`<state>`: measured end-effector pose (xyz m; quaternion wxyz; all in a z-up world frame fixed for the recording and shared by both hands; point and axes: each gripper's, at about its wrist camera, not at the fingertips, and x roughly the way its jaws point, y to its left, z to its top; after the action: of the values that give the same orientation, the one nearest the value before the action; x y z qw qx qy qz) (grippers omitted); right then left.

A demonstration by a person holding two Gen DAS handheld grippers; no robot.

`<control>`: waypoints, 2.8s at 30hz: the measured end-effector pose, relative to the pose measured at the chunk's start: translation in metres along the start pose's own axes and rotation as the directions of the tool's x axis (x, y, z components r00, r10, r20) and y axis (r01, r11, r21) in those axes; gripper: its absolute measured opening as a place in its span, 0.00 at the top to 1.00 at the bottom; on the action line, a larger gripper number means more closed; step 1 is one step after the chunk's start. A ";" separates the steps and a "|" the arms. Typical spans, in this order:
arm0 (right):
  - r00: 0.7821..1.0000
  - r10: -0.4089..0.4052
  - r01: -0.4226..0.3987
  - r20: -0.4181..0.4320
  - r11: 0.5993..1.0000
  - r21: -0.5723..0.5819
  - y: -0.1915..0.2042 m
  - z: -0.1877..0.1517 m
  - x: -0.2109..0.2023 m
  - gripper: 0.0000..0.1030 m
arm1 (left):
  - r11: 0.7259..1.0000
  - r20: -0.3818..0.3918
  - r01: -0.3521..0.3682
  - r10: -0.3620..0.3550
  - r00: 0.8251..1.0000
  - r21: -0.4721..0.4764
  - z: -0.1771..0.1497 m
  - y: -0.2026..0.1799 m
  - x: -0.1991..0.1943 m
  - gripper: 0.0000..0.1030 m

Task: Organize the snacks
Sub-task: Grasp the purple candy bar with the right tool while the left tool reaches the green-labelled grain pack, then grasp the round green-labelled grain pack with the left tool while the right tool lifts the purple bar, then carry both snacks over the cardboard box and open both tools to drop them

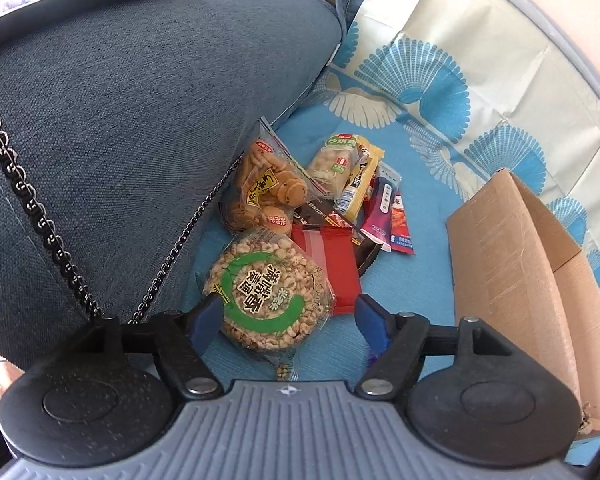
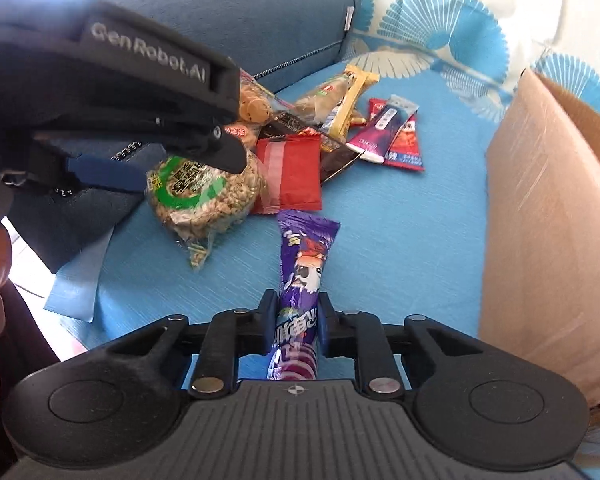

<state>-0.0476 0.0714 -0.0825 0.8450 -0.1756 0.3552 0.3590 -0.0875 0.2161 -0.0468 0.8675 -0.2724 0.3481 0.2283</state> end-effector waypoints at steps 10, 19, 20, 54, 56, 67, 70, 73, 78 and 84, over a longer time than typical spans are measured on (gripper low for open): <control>0.995 0.038 -0.030 -0.090 0.996 0.086 -0.024 0.001 0.004 0.66 | 0.993 -0.009 -0.106 0.106 0.994 0.048 -0.008 -0.012 0.029 0.08; 0.995 0.047 -0.038 -0.093 0.995 0.094 -0.026 0.003 0.009 0.59 | 0.986 -0.024 -0.168 0.168 0.985 0.023 -0.005 -0.013 0.057 0.08; 0.995 0.047 -0.039 -0.092 0.995 0.094 -0.026 0.003 0.010 0.59 | 0.984 -0.020 -0.174 0.174 0.985 0.026 -0.004 -0.013 0.059 0.08; 0.995 -0.007 0.019 -0.098 0.992 0.123 -0.030 -0.016 -0.002 0.69 | 0.967 -0.121 -0.071 0.103 0.987 0.244 -0.040 -0.028 0.035 0.10; 0.995 -0.012 0.024 -0.096 0.992 0.123 -0.030 -0.017 -0.002 0.69 | 0.966 -0.120 -0.075 0.107 0.987 0.247 -0.040 -0.029 0.036 0.10; 0.998 -0.060 0.063 -0.030 0.991 0.116 -0.027 -0.016 -0.014 0.84 | 0.964 -0.065 -0.052 0.072 0.995 0.262 -0.041 -0.030 0.023 0.15; 0.997 -0.077 0.075 0.016 0.992 0.100 -0.024 -0.015 -0.026 0.85 | 0.968 -0.033 -0.024 0.033 0.999 0.251 -0.042 -0.028 0.010 0.15; 0.994 -0.094 0.089 0.060 0.993 0.081 -0.021 -0.013 -0.040 0.85 | 0.971 0.005 0.011 -0.013 1.000 0.237 -0.042 -0.027 -0.005 0.15; 0.984 -0.120 0.110 0.132 0.991 0.081 -0.019 -0.009 -0.069 0.85 | 0.978 0.110 0.055 -0.079 0.991 0.202 -0.041 -0.021 -0.037 0.15; 0.964 -0.150 0.134 0.221 0.987 0.085 -0.026 -0.001 -0.110 0.85 | 0.975 0.171 0.122 -0.155 0.973 0.188 -0.040 -0.021 -0.062 0.15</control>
<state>-0.0830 0.0004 -0.0019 0.9092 -0.1291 0.2551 0.3028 -0.1347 0.1625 -0.0194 0.9305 -0.1959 0.2652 0.1597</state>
